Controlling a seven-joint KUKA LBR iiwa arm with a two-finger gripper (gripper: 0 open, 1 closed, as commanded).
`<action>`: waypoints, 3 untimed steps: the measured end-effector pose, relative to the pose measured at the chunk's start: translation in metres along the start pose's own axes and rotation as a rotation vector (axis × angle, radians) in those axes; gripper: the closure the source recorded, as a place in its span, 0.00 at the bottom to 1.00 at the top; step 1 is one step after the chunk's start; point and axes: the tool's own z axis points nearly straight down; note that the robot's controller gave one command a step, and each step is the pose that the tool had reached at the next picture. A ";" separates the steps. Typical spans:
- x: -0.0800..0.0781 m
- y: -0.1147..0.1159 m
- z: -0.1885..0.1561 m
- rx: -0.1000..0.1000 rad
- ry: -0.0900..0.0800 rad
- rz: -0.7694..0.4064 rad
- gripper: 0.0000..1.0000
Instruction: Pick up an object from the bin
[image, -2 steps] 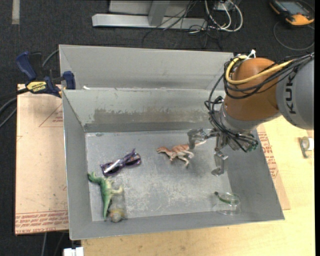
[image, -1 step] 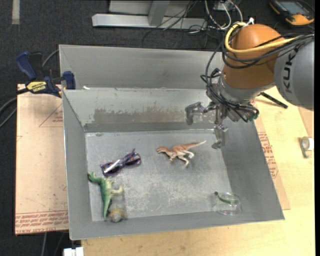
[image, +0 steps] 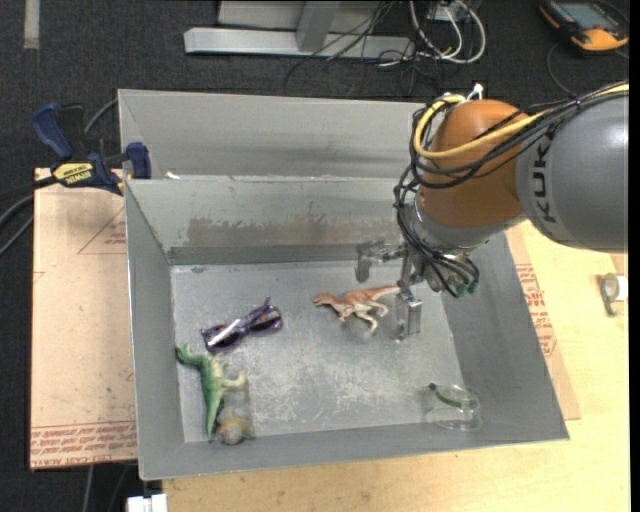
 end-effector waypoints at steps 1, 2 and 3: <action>-0.027 0.008 0.026 0.003 -0.012 -0.131 0.00; -0.031 -0.008 0.086 -0.001 -0.003 -0.376 1.00; -0.031 -0.009 0.086 -0.001 -0.003 -0.375 1.00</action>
Offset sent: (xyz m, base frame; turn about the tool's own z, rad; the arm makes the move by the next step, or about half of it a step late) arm 0.0323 0.0005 -0.0853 -0.3791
